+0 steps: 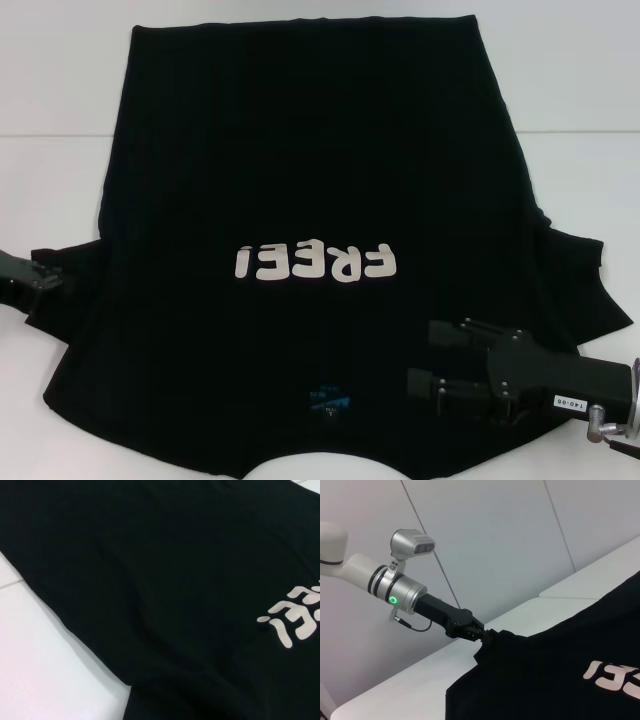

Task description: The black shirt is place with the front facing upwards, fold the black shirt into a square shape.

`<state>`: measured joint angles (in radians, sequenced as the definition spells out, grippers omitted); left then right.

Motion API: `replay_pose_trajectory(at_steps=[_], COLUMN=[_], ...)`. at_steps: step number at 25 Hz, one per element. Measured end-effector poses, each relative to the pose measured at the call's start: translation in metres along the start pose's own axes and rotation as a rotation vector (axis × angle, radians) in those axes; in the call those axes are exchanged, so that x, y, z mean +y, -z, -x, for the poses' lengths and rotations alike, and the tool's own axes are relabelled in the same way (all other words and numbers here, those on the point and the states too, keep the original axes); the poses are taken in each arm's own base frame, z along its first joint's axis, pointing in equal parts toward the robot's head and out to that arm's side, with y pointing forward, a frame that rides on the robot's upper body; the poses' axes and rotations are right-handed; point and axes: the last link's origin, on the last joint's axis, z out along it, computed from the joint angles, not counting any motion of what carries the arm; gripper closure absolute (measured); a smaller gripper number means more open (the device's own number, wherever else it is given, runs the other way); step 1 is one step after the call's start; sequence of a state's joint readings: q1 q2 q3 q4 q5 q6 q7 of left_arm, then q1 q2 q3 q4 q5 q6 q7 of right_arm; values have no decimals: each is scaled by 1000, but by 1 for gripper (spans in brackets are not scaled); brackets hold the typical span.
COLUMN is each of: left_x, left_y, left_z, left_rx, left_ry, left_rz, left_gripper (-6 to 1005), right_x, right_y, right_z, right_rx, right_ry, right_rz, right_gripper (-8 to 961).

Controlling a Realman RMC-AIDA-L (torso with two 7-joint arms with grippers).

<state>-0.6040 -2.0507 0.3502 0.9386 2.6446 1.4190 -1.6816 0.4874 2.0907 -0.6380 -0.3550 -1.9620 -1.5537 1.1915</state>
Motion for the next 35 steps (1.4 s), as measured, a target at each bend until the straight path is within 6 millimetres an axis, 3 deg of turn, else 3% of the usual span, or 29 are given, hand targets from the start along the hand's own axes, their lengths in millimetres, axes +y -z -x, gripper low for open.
replay_pose_trajectory(at_steps=[12,28,35], left_x=[7,4,6], left_y=[6,24,32], left_z=[-19,-29,-43], left_rx=[0,-52,-62], left_ry=[24,2,-23], left_rz=[22,-81,-113], left_gripper=[944,944,944], right_x=[1,2,2], right_y=[3,4,3], right_z=[-2,-4,-4], right_rx=[-5,-11,-13], right_ry=[17,21,29], right_rz=[-5,-8,-8], right_gripper=[53,53,53])
